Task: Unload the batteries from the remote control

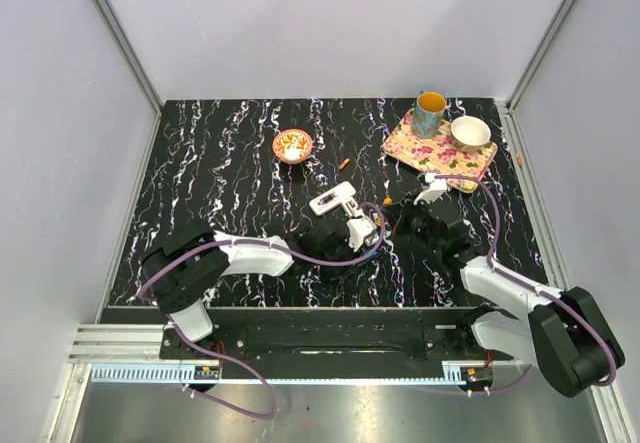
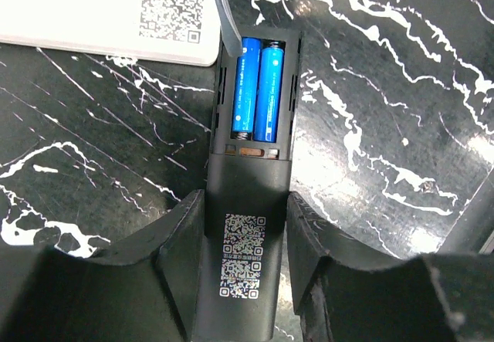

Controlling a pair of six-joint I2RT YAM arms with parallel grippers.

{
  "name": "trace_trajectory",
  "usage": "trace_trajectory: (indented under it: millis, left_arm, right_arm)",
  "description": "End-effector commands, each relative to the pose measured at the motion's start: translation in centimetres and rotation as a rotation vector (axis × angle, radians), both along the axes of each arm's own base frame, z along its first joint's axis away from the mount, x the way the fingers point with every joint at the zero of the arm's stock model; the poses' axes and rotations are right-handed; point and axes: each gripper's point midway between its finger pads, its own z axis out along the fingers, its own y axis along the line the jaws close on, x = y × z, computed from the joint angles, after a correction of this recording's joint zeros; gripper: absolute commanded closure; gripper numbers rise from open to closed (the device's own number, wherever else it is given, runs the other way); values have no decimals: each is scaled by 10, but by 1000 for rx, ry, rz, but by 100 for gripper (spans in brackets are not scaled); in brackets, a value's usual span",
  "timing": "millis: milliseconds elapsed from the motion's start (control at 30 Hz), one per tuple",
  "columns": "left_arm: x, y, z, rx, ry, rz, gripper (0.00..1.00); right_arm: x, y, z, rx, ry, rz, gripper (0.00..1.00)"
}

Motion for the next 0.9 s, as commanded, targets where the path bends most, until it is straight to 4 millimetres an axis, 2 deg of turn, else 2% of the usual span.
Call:
trace_trajectory:
  millis: [0,167,333,600,867]
  left_arm:
    - [-1,8,-20,50,83,47,80]
    - [1,5,-22,48,104,67,81]
    - [4,5,-27,65,114,101,83]
    - [16,15,-38,136,108,181,85]
    - [23,20,-37,134,103,211,87]
  right_arm:
    - [11,-4,16,-22,-88,-35,100]
    - [13,-21,16,-64,-105,-109,100]
    - [8,-32,5,-76,-78,-161,100]
    - [8,-47,-2,-103,-64,-233,100]
    - [11,-48,0,-91,-90,-249,100]
